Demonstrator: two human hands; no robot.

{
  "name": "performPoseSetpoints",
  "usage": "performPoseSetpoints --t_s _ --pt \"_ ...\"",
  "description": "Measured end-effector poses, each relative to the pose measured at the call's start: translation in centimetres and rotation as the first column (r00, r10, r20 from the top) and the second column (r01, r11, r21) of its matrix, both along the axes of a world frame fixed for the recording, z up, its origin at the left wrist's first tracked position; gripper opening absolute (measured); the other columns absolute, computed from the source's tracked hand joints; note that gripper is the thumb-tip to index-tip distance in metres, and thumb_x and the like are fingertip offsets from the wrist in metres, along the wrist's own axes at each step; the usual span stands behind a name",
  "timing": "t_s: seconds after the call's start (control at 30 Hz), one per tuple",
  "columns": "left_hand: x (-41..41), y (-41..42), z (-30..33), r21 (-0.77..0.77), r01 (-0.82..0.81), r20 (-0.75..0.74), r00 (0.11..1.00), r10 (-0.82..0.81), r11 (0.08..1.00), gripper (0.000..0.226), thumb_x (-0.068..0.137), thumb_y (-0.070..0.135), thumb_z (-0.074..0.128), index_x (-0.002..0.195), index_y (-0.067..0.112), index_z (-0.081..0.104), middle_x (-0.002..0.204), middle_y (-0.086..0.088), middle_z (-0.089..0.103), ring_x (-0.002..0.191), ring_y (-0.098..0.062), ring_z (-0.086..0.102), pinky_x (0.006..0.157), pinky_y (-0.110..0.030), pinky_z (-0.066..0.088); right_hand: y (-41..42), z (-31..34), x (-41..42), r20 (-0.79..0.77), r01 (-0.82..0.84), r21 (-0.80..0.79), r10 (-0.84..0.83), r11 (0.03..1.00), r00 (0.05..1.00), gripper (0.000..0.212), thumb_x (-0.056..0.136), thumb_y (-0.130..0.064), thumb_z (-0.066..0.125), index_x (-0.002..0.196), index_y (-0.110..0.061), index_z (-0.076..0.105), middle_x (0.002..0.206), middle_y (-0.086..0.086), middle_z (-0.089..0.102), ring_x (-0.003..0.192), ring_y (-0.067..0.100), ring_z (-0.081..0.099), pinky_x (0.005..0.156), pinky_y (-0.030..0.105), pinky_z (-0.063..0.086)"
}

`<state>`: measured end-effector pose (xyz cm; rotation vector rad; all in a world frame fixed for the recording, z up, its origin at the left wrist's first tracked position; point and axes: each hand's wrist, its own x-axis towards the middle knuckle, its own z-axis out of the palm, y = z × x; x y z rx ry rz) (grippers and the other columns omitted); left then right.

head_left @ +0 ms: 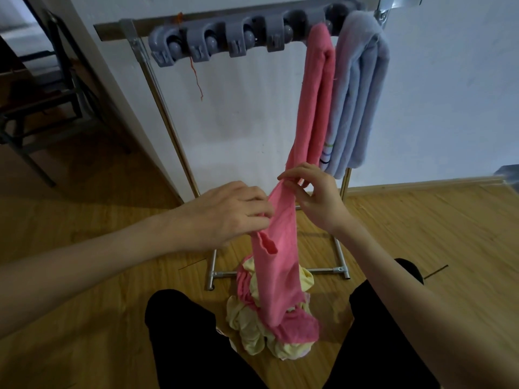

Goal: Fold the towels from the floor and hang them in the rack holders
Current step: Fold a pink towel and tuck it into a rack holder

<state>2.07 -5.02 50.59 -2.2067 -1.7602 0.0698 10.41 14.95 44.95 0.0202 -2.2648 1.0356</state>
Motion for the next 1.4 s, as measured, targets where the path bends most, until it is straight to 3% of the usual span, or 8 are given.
performPoseSetpoints --t_s 0.13,0.33,0.4,0.53,0.7,1.0,1.13,1.4 --pt "-0.5 0.0 0.2 0.065 -0.134 0.001 0.991 0.135 0.989 0.005 0.087 0.021 0.060 0.091 0.017 0.062 0.093 0.001 0.065 0.100 -0.022 0.053 0.089 -0.034 0.035 0.0 -0.2 0.4 -0.022 0.078 -0.069 -0.079 0.995 0.997 0.014 0.086 -0.003 0.065 0.096 -0.011 0.072 0.086 -0.007 0.064 0.070 0.004 0.056 0.062 0.011 0.039" --pt "-0.2 1.0 0.5 0.172 -0.317 0.128 0.946 0.298 0.933 0.029 0.093 0.030 0.041 0.091 0.014 0.065 0.085 -0.001 0.065 0.089 -0.023 0.060 0.092 -0.036 0.034 -0.6 0.2 1.1 0.002 0.013 -0.328 -0.014 0.945 1.000 0.013 0.085 -0.003 0.067 0.094 -0.009 0.072 0.086 -0.003 0.071 0.075 0.020 0.068 0.068 0.041 0.057" --pt "0.1 1.2 0.4 0.167 -0.346 0.177 0.932 0.317 0.923 0.032 0.094 0.033 0.040 0.091 0.014 0.066 0.082 -0.001 0.065 0.083 -0.022 0.060 0.087 -0.038 0.040 -0.4 0.5 1.2 0.002 -0.011 -0.414 0.013 0.910 1.000 0.013 0.083 -0.002 0.070 0.093 -0.010 0.073 0.084 -0.003 0.072 0.076 0.024 0.070 0.067 0.038 0.059" --pt "0.2 1.5 0.2 0.180 -0.392 0.281 0.900 0.334 0.902 0.031 0.094 0.036 0.043 0.088 0.015 0.065 0.078 0.003 0.064 0.074 -0.017 0.057 0.072 -0.035 0.045 -0.2 0.7 1.6 -0.026 -0.100 -0.531 0.102 0.842 0.994 0.015 0.078 -0.002 0.074 0.092 -0.001 0.072 0.078 0.005 0.073 0.067 0.015 0.070 0.058 0.016 0.051" --pt "0.4 1.8 0.1 0.259 -0.415 0.339 0.885 0.320 0.872 0.031 0.092 0.038 0.048 0.084 0.013 0.066 0.071 0.002 0.064 0.066 -0.014 0.057 0.062 -0.031 0.048 -0.3 1.0 1.9 -0.049 -0.169 -0.647 0.180 0.744 0.982 0.014 0.080 0.000 0.071 0.094 0.000 0.071 0.082 0.013 0.073 0.070 0.021 0.070 0.065 0.025 0.057" --pt "0.7 2.0 0.4 0.335 -0.490 0.407 0.846 0.345 0.805 0.032 0.090 0.039 0.054 0.075 0.013 0.065 0.061 0.004 0.057 0.055 -0.009 0.048 0.051 -0.021 0.040 -0.2 1.8 2.0 -0.051 -0.251 -0.677 0.296 0.692 0.954 0.025 0.080 0.010 0.066 0.103 0.000 0.068 0.094 0.015 0.072 0.087 0.024 0.069 0.080 0.032 0.057" --pt "0.8 2.2 0.6 0.360 -0.522 0.403 0.834 0.376 0.773 0.028 0.089 0.037 0.058 0.074 0.014 0.063 0.059 0.005 0.055 0.054 -0.008 0.045 0.051 -0.020 0.035 -0.6 2.1 2.1 -0.071 -0.297 -0.653 0.334 0.696 0.940 0.038 0.073 0.015 0.070 0.109 0.003 0.064 0.090 0.014 0.068 0.081 0.020 0.064 0.078 0.028 0.058" --pt "0.9 2.6 1.7 0.389 -0.507 0.327 0.857 0.399 0.769 0.025 0.088 0.033 0.066 0.077 0.010 0.070 0.062 -0.002 0.063 0.057 -0.015 0.056 0.055 -0.022 0.041 -1.0 3.5 1.0 -0.056 -0.164 -0.401 0.155 0.901 0.986 0.025 0.080 0.009 0.069 0.103 0.001 0.067 0.097 0.014 0.070 0.089 0.026 0.068 0.082 0.036 0.057"
